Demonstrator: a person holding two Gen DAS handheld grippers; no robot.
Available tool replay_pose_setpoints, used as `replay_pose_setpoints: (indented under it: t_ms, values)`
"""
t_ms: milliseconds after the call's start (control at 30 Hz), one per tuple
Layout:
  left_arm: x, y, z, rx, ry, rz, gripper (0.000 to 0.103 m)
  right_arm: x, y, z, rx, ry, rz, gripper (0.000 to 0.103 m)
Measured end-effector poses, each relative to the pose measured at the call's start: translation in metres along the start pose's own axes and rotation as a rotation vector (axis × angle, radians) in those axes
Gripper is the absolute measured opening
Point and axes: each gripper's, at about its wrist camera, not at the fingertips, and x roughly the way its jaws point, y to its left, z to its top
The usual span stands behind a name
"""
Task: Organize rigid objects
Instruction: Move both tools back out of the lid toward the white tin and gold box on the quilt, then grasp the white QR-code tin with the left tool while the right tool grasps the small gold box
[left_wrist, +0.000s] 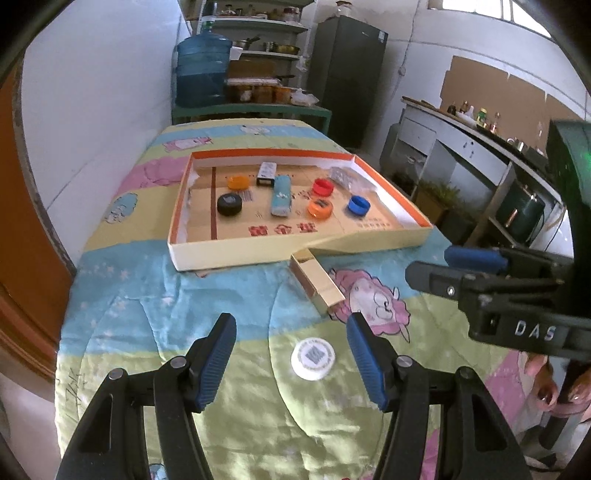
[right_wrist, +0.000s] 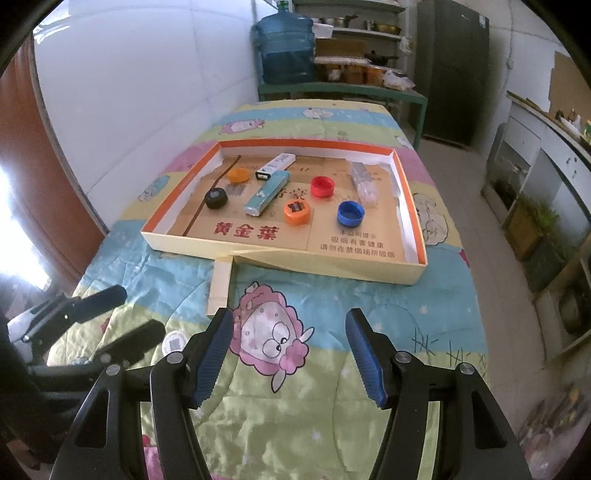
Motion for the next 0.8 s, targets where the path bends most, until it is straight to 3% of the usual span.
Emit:
replay_pose_setpoints:
  t_ms: [567,800]
  values:
    - [0.032,-0.009,-0.019,0.037,0.088,0.028,0.062,0.011,0.008,-0.003,-0.01,0.012,0.022,0.065]
    - [0.032,-0.005,-0.021,0.043,0.062,0.077,0.044,0.021,0.017,0.004,-0.028,0.028,0.052,0.065]
